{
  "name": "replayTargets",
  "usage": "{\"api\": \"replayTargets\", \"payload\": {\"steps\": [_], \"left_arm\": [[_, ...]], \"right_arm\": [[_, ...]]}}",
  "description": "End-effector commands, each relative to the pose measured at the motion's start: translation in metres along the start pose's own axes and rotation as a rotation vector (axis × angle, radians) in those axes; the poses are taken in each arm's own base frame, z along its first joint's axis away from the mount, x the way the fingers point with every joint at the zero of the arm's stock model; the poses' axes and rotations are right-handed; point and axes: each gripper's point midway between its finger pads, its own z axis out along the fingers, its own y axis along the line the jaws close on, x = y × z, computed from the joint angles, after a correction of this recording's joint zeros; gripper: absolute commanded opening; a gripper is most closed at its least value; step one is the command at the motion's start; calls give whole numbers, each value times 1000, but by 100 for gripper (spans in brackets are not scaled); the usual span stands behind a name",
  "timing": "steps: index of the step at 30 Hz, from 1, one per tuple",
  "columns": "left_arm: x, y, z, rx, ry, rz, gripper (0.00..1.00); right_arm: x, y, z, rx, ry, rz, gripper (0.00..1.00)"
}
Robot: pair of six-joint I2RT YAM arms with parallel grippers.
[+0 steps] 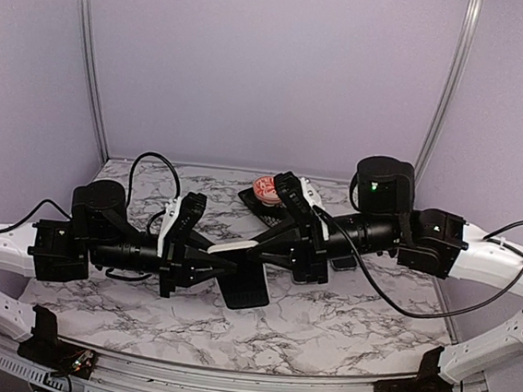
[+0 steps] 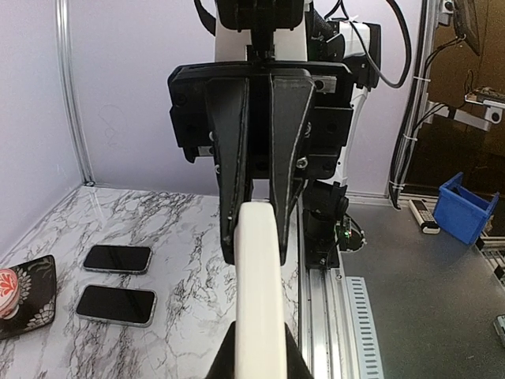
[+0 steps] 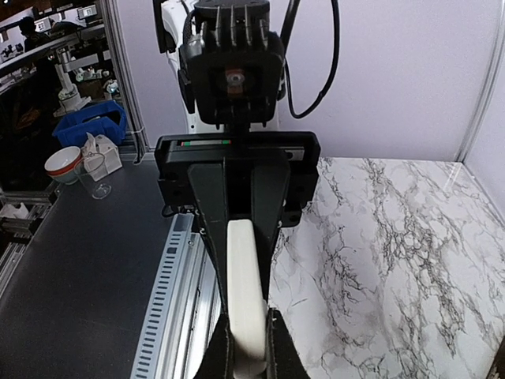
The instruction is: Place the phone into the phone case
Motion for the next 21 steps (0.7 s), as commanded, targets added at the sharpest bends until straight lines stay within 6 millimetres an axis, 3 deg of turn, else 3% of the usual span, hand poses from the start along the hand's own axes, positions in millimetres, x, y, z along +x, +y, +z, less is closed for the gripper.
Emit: {"api": "replayTargets", "payload": {"steps": [1, 2, 4, 5, 6, 8, 10, 13, 15, 17, 18, 20, 21], "left_arm": [[-41, -9, -4, 25, -116, 57, 0], [-41, -8, -4, 21, -116, 56, 0], [-41, -7, -5, 14, -118, 57, 0], [-43, -7, -6, 12, -122, 58, 0], [-43, -7, -7, 8, -124, 59, 0], [-45, -7, -9, 4, -129, 63, 0], [-47, -6, -10, -2, -134, 68, 0], [-48, -6, -11, -5, -138, 73, 0], [-49, -6, -11, -7, -139, 73, 0], [-49, -5, -11, -7, -139, 74, 0], [-49, -4, -11, -13, -139, 73, 0], [-49, 2, -12, -49, -138, 67, 0], [-49, 9, -13, -91, -139, 59, 20]], "right_arm": [[-18, -2, -10, 39, -56, -26, 0], [-17, -4, -11, 57, -56, -22, 9], [-12, -6, -13, 74, -50, -16, 65], [-9, -6, -15, 82, -47, -15, 82], [-3, -7, -15, 94, -39, -9, 95], [13, -10, -14, 113, -16, 6, 99], [31, -12, -9, 114, 27, 38, 95], [46, -8, -1, 68, 59, 85, 79], [49, -6, 5, 40, 68, 104, 52], [48, -8, 8, 42, 61, 115, 8], [46, -12, 8, 59, 56, 120, 0], [44, -25, 4, 118, 41, 137, 0], [45, -36, 1, 160, 37, 177, 0]]}}
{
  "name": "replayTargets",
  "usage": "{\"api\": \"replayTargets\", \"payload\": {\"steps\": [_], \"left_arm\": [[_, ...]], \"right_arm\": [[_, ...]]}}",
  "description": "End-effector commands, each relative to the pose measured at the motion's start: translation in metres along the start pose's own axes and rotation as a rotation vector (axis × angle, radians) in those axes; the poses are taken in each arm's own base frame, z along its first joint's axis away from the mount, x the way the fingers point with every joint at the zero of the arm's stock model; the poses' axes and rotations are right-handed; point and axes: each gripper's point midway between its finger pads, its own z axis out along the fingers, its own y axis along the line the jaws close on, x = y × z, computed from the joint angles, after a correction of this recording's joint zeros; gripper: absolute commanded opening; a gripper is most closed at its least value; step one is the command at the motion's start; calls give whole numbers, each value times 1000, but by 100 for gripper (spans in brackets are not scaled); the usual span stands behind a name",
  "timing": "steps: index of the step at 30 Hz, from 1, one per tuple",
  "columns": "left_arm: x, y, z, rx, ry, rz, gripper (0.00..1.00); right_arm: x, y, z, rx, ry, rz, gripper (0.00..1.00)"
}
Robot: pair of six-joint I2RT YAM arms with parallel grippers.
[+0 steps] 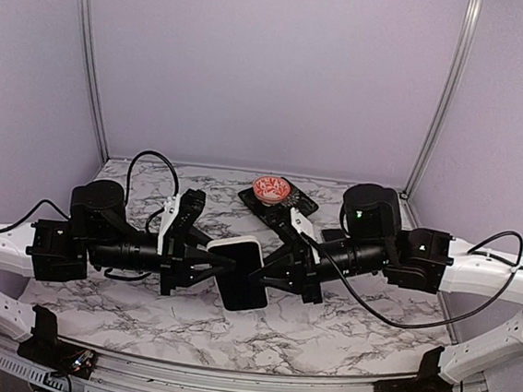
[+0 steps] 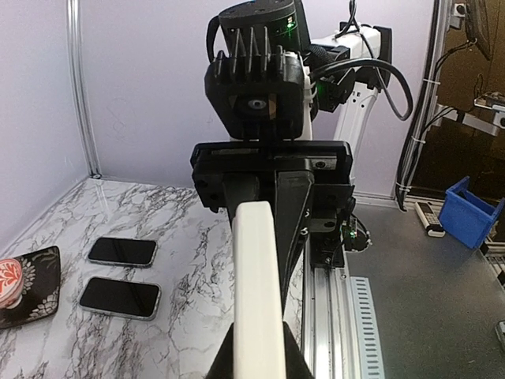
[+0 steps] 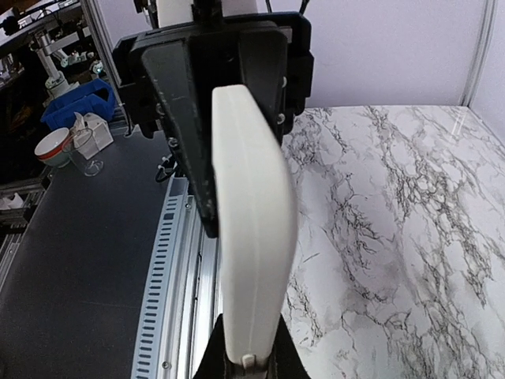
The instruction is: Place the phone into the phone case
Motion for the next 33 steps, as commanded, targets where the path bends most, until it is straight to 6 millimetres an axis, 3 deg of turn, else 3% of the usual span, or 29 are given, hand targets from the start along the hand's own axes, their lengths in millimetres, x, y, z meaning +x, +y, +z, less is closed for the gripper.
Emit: {"api": "replayTargets", "payload": {"steps": [1, 2, 3, 4, 8, 12, 20, 25, 29, 33], "left_arm": [[-49, 13, -14, -114, -148, 62, 49], [-47, 26, -17, -190, -146, 48, 77], [-45, 40, -21, -275, -145, 33, 91], [-43, 57, -29, -384, -143, 15, 98], [-28, 113, -65, -762, -109, -55, 99], [-11, 140, -90, -952, -38, -109, 99], [1, 146, -102, -983, -20, -159, 99], [7, 149, -109, -1004, -22, -172, 99], [11, 151, -110, -1009, -21, -185, 99], [16, 154, -110, -1014, -3, -189, 99]], "right_arm": [[-14, -39, -10, 139, -59, 136, 0], [-11, -53, -13, 169, -57, 183, 0], [-6, -66, -16, 199, -53, 237, 0], [0, -79, -17, 225, -43, 288, 0], [37, -117, -10, 287, 47, 497, 0], [70, -144, 10, 287, 133, 676, 0], [105, -198, 42, 172, 150, 902, 0], [132, -211, 52, 90, 171, 1004, 0], [165, -231, 51, 181, 238, 1028, 19], [176, -245, 42, 270, 254, 1023, 25]]}}
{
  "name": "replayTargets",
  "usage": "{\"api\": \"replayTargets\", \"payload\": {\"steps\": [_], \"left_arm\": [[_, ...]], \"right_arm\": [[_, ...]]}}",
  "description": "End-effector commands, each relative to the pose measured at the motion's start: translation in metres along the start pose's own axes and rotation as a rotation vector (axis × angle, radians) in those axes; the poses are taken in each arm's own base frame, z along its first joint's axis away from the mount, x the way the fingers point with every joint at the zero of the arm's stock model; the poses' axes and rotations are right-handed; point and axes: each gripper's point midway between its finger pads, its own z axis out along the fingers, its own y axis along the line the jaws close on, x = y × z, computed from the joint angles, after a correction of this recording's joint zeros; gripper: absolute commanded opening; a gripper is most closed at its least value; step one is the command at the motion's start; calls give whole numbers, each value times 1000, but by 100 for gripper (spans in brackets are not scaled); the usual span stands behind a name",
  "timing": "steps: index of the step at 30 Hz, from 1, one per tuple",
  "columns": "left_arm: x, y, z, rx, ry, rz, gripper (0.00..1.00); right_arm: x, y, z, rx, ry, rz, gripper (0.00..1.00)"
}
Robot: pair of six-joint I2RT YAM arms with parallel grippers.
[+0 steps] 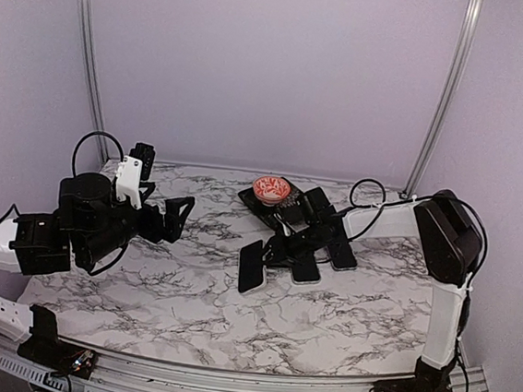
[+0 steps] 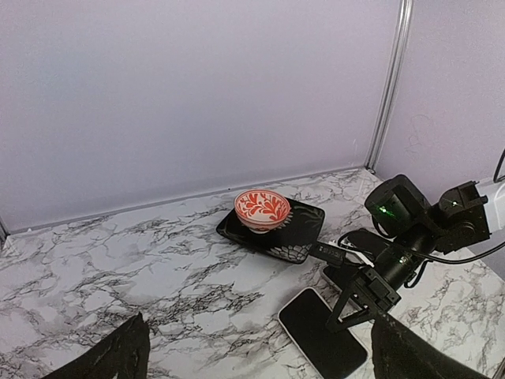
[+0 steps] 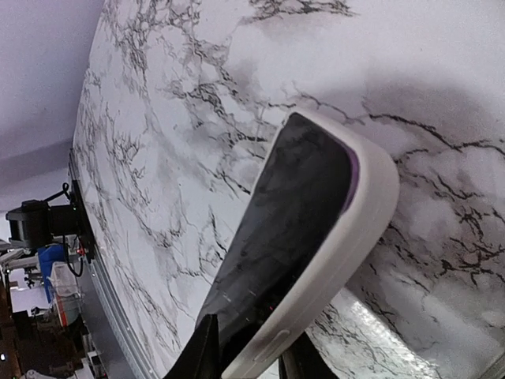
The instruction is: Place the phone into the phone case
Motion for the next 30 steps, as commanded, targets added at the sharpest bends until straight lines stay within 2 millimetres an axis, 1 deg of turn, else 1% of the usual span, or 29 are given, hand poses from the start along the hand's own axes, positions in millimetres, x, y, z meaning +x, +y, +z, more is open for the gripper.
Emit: {"api": "replayTargets", "payload": {"steps": [1, 3, 4, 6, 8, 10, 11, 13, 14, 17, 18, 20, 23, 24, 26, 28, 30], "left_arm": [[8, 9, 1, -33, 26, 2, 99], [10, 10, 2, -38, 28, -1, 99], [11, 11, 3, -36, 29, -5, 99], [14, 10, 6, -31, 38, -9, 99], [21, 8, 9, -15, 54, -10, 99], [32, -5, 12, 63, 79, -12, 99], [37, -12, 12, 110, 89, -17, 99], [42, -28, 9, 222, 95, -37, 99], [42, -35, 6, 275, 88, -43, 99], [43, -54, -6, 425, 37, -28, 99], [36, -60, -12, 476, -5, -36, 99], [29, -73, -22, 573, -57, -47, 99], [15, -96, -37, 727, -119, -47, 99], [11, -102, -39, 763, -129, -43, 99], [-1, -115, -44, 830, -150, -37, 98], [-10, -126, -56, 919, -179, -34, 98], [-23, -132, -67, 977, -231, -45, 97]], "right_arm": [[-17, -7, -10, 67, -49, -34, 25], [-15, -11, -10, 77, -42, -32, 22], [-13, -12, -8, 73, -36, -33, 17], [-12, -10, -8, 54, -35, -45, 0], [-14, 3, -11, 1, -56, -88, 0], [-19, 26, -23, -64, -103, -162, 0], [-23, 41, -34, -90, -141, -213, 0], [-31, 71, -58, -125, -220, -316, 0], [-37, 91, -74, -149, -276, -378, 0], [-39, 142, -115, -211, -391, -523, 0], [-37, 163, -131, -240, -433, -580, 0], [-26, 204, -153, -309, -492, -694, 0], [-2, 261, -179, -421, -576, -870, 0], [7, 277, -184, -450, -590, -916, 0], [19, 299, -191, -484, -609, -983, 0], [23, 312, -199, -492, -632, -1005, 0], [27, 321, -206, -516, -645, -1021, 0]]}}
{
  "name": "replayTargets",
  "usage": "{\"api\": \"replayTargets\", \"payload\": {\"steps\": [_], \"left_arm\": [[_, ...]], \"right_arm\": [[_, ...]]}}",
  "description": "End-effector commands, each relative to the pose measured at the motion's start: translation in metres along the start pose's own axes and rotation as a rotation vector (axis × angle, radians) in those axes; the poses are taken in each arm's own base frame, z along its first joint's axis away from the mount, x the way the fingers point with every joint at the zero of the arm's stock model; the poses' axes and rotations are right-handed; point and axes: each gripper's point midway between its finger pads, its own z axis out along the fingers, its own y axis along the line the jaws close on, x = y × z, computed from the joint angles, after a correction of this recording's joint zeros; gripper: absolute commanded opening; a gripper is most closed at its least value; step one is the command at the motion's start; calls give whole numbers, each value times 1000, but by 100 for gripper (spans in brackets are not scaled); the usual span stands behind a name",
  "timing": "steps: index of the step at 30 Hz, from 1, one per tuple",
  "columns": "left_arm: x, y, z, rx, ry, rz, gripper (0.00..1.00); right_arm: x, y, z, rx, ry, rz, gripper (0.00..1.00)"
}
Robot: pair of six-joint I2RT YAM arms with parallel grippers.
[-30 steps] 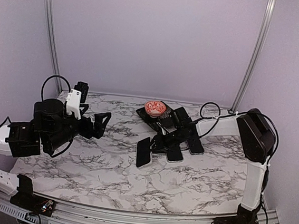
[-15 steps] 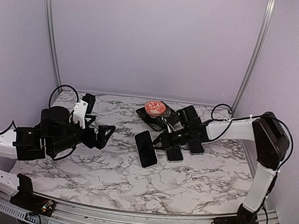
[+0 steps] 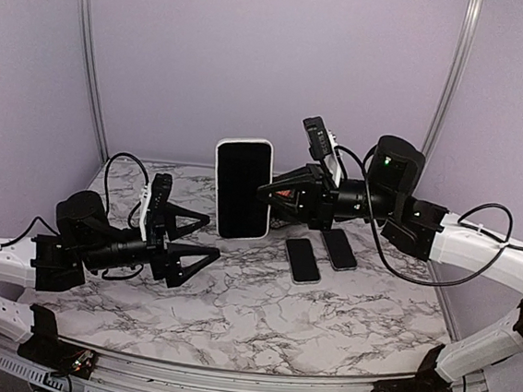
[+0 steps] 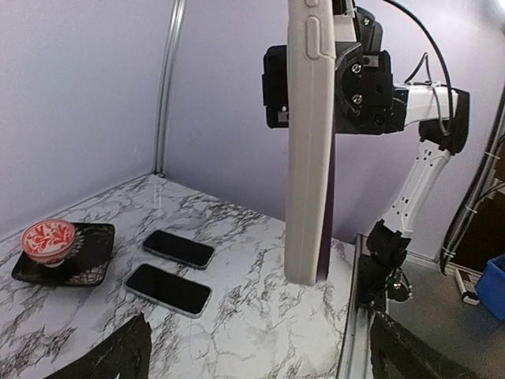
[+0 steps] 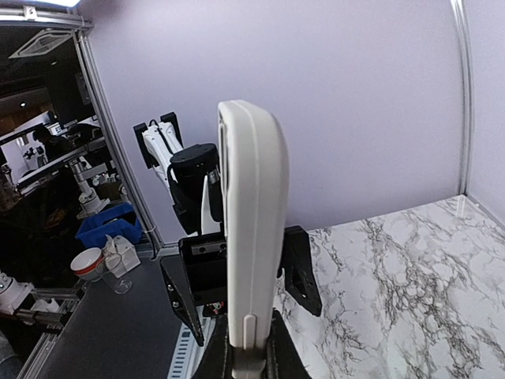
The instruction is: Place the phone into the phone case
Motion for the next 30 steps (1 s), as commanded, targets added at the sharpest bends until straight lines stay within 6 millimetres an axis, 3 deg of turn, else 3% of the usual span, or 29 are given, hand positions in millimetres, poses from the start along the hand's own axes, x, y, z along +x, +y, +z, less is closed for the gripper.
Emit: {"api": "replayTargets", "payload": {"steps": [1, 4, 6, 11, 12, 19, 20, 21, 22, 27, 28, 29, 30], "left_arm": [[-54, -45, -5, 232, -179, 59, 96], [-59, -43, -1, 208, -193, 71, 96], [-60, -43, 5, 210, -188, 74, 88], [-54, -49, 18, 253, -153, 59, 9], [-54, -48, 18, 249, -153, 58, 0], [-54, -49, 15, 248, -156, 77, 2], [-51, -48, 17, 247, -149, 75, 29], [-49, -47, 18, 243, -144, 72, 42], [-46, -46, 19, 241, -135, 71, 44], [-40, -46, 24, 242, -114, 66, 35], [-40, -46, 24, 242, -113, 67, 25], [-40, -45, 25, 239, -113, 69, 2], [-40, -44, 25, 232, -113, 69, 0]], "right_arm": [[-33, 24, -1, -54, -90, -126, 0], [-33, 34, 3, -91, -84, -139, 0], [-29, 35, 6, -94, -72, -142, 0], [-29, 36, 6, -91, -73, -141, 0], [-30, 36, 5, -90, -75, -143, 0], [-32, 39, 0, -77, -86, -158, 0], [-33, 39, 0, -79, -87, -159, 0], [-33, 41, 0, -83, -88, -160, 0], [-33, 41, -1, -85, -90, -162, 0], [-35, 43, -2, -85, -93, -167, 0], [-36, 43, -2, -86, -94, -170, 0], [-36, 43, -2, -84, -93, -168, 0], [-36, 43, -2, -81, -94, -169, 0]]}}
